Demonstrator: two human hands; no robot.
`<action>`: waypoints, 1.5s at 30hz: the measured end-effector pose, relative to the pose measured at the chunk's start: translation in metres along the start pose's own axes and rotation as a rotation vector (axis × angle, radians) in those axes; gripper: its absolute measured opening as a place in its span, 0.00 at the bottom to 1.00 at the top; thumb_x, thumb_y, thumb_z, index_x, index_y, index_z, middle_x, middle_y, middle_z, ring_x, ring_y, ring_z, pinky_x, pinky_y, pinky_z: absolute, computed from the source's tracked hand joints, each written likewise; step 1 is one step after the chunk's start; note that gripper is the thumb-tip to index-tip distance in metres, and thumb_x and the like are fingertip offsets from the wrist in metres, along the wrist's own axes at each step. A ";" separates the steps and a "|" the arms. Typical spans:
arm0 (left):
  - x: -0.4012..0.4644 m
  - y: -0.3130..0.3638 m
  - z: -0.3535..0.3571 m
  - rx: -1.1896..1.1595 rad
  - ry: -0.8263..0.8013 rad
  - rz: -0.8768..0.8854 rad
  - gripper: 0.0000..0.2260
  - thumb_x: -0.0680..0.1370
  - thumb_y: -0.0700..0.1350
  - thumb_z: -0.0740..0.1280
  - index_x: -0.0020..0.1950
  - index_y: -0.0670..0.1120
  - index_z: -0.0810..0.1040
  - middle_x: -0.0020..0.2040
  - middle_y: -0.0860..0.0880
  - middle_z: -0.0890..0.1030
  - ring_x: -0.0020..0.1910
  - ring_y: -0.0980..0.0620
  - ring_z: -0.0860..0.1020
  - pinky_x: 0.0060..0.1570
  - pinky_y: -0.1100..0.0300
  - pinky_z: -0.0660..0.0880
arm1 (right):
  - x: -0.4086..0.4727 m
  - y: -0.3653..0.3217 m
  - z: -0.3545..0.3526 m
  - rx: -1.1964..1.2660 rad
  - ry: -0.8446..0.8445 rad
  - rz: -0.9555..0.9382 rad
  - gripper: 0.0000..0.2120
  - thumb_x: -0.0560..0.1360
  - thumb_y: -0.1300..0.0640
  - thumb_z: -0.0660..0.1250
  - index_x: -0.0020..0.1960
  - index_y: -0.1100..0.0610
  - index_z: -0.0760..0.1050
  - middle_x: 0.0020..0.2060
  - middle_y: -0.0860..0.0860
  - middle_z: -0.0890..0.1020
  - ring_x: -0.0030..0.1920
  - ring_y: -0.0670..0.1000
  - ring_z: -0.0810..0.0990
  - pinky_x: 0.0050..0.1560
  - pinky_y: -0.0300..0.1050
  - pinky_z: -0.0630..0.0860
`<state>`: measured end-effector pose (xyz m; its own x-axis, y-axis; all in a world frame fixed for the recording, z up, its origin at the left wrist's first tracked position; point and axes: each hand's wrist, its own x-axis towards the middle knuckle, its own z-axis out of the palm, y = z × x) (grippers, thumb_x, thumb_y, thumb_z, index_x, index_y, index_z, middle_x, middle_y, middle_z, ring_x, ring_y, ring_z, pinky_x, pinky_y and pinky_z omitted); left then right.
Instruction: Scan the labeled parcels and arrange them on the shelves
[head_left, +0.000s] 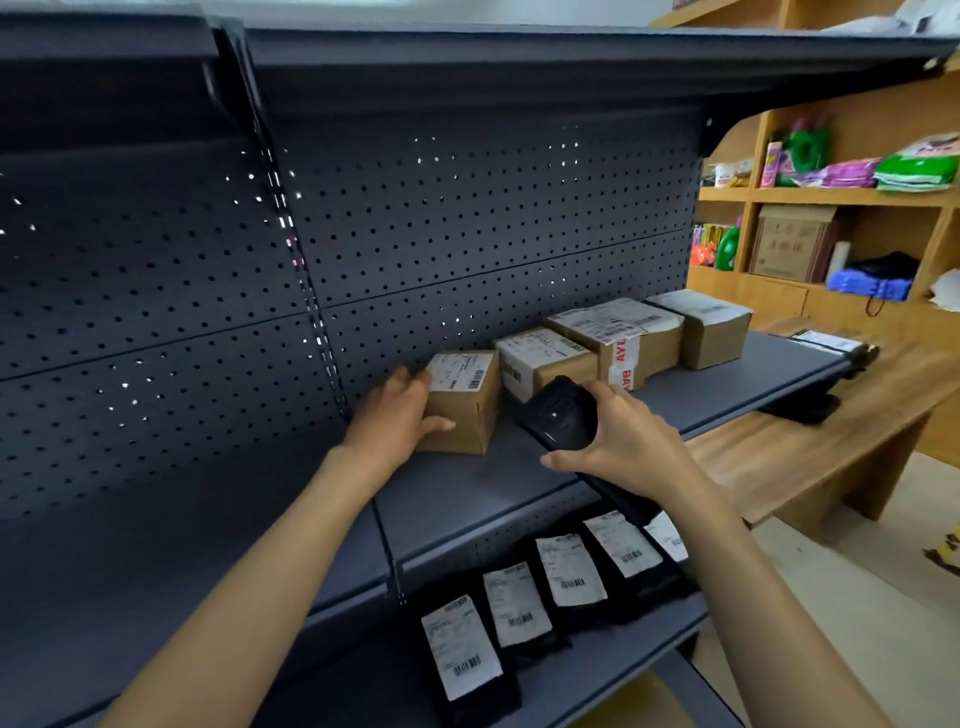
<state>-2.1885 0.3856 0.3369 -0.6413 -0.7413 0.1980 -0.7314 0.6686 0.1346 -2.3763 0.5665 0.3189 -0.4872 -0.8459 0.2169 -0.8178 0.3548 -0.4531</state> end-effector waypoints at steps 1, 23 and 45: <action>-0.001 0.003 0.001 0.017 0.011 -0.013 0.32 0.77 0.58 0.67 0.76 0.45 0.62 0.70 0.40 0.67 0.67 0.38 0.68 0.64 0.46 0.69 | 0.001 0.004 -0.002 0.003 -0.004 -0.001 0.45 0.64 0.32 0.76 0.71 0.54 0.65 0.66 0.50 0.74 0.64 0.57 0.75 0.57 0.56 0.76; -0.051 0.016 0.012 0.070 0.239 -0.087 0.28 0.81 0.53 0.63 0.79 0.48 0.58 0.74 0.46 0.65 0.67 0.42 0.71 0.59 0.46 0.74 | 0.010 -0.006 -0.020 0.044 -0.095 -0.282 0.46 0.64 0.33 0.76 0.73 0.53 0.64 0.65 0.52 0.75 0.64 0.58 0.76 0.56 0.56 0.76; -0.572 -0.246 -0.102 0.422 0.456 -0.880 0.20 0.80 0.46 0.66 0.72 0.49 0.71 0.66 0.50 0.74 0.62 0.46 0.74 0.50 0.46 0.79 | -0.234 -0.440 0.150 0.296 -0.589 -1.077 0.45 0.64 0.33 0.76 0.75 0.47 0.62 0.67 0.48 0.72 0.66 0.55 0.74 0.59 0.53 0.72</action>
<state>-1.6180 0.6510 0.2893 0.2322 -0.8023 0.5500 -0.9706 -0.2278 0.0776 -1.8567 0.5487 0.3373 0.6543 -0.7255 0.2132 -0.5771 -0.6613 -0.4792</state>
